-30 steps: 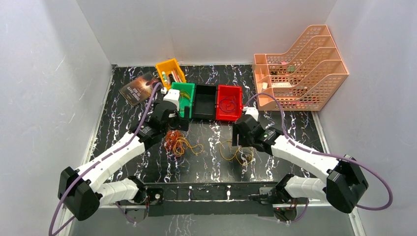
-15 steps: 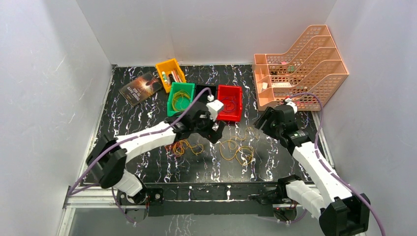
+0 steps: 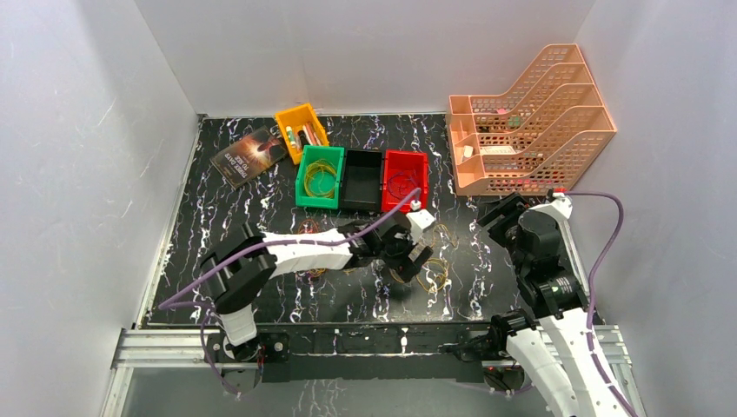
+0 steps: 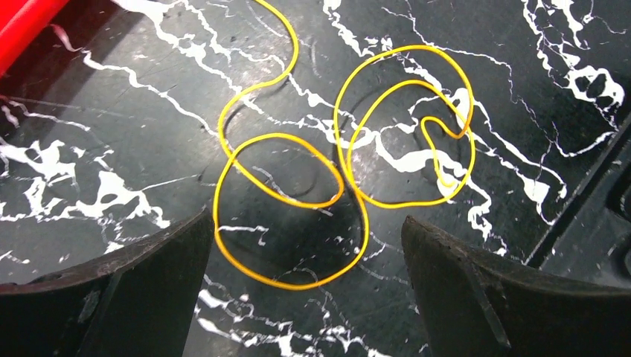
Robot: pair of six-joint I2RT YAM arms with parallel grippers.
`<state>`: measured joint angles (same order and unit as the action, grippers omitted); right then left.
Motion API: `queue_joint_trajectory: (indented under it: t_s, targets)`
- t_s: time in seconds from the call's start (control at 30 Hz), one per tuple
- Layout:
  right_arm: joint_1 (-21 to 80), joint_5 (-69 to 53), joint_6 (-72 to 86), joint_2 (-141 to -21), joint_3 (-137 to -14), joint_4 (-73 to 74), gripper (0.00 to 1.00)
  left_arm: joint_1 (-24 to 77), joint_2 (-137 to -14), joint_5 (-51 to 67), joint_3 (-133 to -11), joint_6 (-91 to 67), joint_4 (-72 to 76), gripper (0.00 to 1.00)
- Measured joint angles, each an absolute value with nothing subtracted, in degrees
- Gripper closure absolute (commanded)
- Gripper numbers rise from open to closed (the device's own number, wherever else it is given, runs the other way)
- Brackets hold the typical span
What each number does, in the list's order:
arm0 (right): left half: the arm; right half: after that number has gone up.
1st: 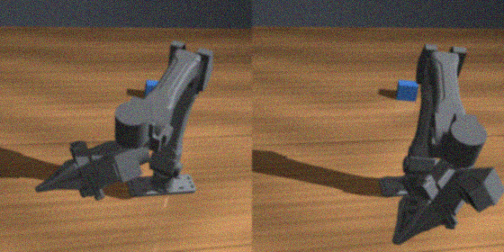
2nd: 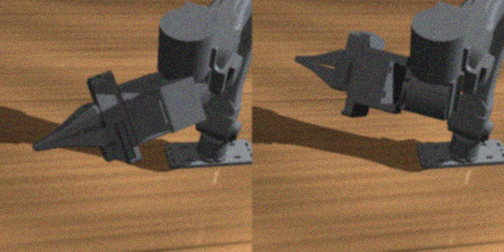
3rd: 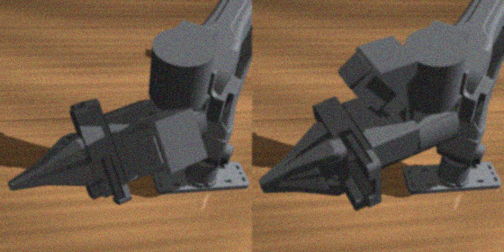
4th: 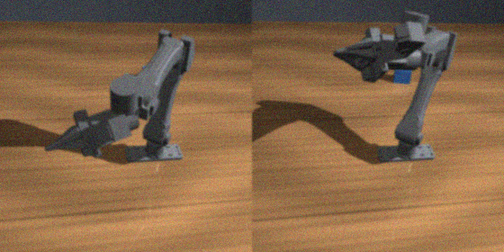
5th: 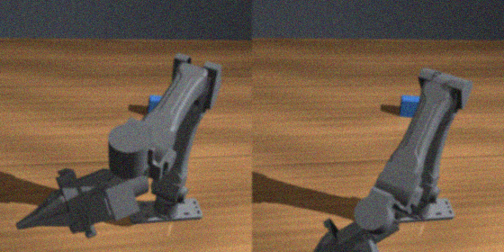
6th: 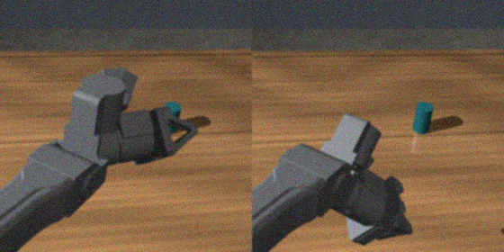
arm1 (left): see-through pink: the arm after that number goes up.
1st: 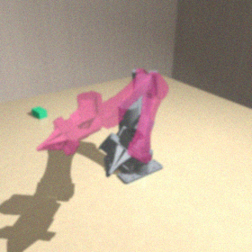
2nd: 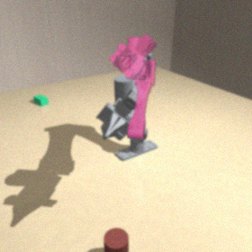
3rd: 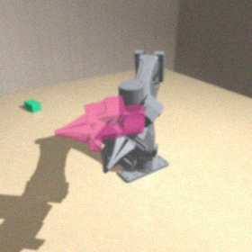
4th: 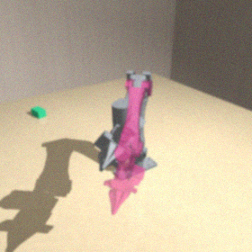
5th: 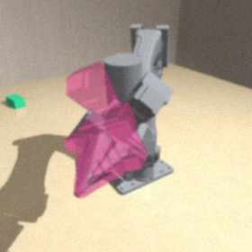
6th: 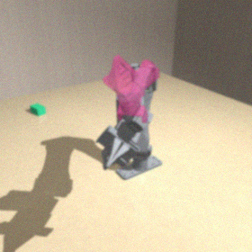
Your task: Untangle the cables
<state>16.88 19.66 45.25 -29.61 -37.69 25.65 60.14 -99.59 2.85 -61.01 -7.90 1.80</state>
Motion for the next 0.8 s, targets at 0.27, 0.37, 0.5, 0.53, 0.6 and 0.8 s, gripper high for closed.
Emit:
queue_joint_trajectory:
  t_s: [0.27, 0.37, 0.5, 0.53, 0.6, 0.8]
  targets:
    - [16.88, 20.27, 45.30, -30.15, -37.56, 26.04, 0.27, 64.23, -105.84, -5.69, -64.99, -7.81, 2.17, 0.05]
    - [16.88, 20.16, 45.32, -30.24, -37.06, 25.82, 0.27, 64.25, -107.11, -6.96, -66.67, -7.42, 1.87, 0.06]
    - [16.88, 19.94, 45.30, -30.48, -36.60, 25.82, 0.27, 64.31, -107.61, -7.55, -67.46, -6.63, 1.54, 0.08]
    - [16.88, 19.86, 45.30, -30.48, -36.58, 25.78, 0.27, 64.38, -107.66, -7.53, -67.51, -6.50, 1.41, 0.09]
    - [16.88, 19.66, 45.30, -30.48, -36.56, 25.61, 0.27, 64.60, -108.40, -7.51, -68.38, -6.13, 0.71, 0.11]
    - [16.88, 17.80, 45.36, -31.94, -35.46, 24.21, 0.27, 65.01, -112.07, -7.49, -71.26, -5.10, -1.43, 0.15]
